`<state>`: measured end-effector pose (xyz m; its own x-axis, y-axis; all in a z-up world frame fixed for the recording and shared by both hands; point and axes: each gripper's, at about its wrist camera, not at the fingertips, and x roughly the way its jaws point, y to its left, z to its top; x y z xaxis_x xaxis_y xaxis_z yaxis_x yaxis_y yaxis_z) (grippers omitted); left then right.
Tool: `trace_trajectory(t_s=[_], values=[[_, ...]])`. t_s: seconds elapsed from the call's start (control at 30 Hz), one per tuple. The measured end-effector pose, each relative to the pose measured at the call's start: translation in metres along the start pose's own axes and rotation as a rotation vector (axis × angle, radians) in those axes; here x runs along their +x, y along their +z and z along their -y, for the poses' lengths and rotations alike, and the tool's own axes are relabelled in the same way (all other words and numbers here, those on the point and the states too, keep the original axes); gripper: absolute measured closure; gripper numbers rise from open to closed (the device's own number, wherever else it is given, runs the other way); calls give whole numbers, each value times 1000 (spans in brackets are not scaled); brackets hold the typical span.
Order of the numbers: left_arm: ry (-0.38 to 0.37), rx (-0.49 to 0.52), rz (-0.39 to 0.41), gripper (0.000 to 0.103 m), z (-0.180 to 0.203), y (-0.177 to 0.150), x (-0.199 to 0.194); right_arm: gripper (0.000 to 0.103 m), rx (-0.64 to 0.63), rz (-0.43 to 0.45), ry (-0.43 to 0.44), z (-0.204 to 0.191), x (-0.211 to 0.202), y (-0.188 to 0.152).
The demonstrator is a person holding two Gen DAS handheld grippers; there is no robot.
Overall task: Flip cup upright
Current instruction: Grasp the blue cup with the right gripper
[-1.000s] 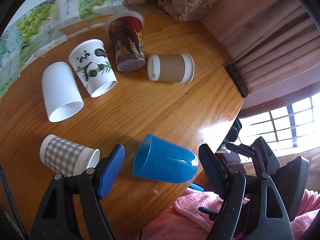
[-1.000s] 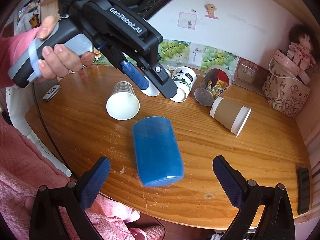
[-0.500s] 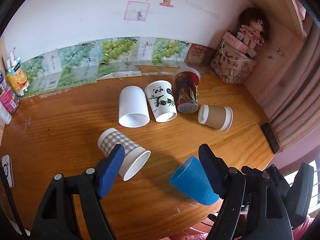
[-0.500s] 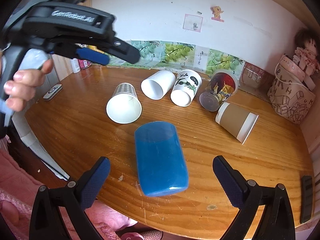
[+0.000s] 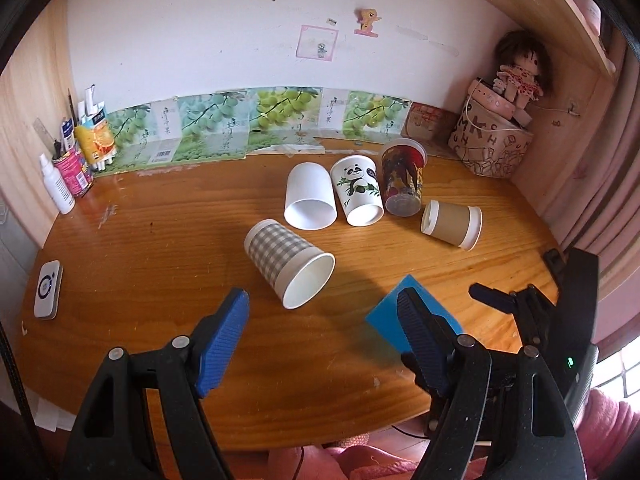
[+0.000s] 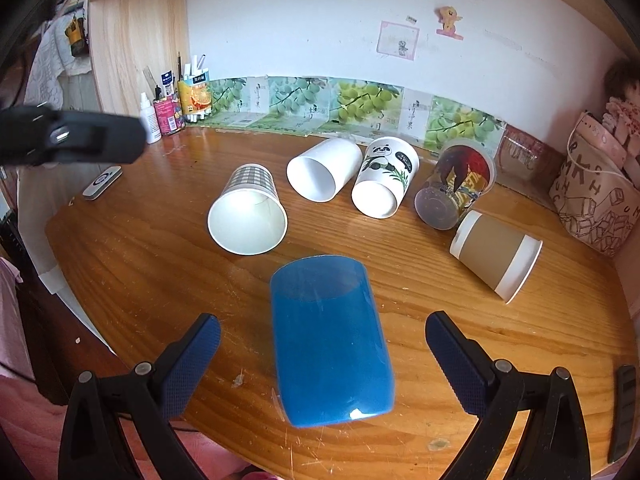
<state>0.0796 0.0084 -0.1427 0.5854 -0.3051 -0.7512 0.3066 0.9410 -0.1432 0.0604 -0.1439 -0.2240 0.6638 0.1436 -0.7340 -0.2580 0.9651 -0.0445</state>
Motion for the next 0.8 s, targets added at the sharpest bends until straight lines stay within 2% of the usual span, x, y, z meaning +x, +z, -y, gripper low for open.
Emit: trace_trajectory(t_s=[0.17, 0.33, 0.73, 0.8], values=[[26, 4, 37, 23, -2, -3, -14, 0, -15, -24, 19, 0, 14, 1], [57, -41, 54, 23, -4, -7, -23, 0, -41, -65, 28, -1, 30, 3], [118, -121, 37, 23, 0, -29, -31, 1, -82, -146, 66, -1, 57, 13], [123, -128, 37, 23, -1, -31, -33, 5, -93, -162, 67, -2, 61, 14]])
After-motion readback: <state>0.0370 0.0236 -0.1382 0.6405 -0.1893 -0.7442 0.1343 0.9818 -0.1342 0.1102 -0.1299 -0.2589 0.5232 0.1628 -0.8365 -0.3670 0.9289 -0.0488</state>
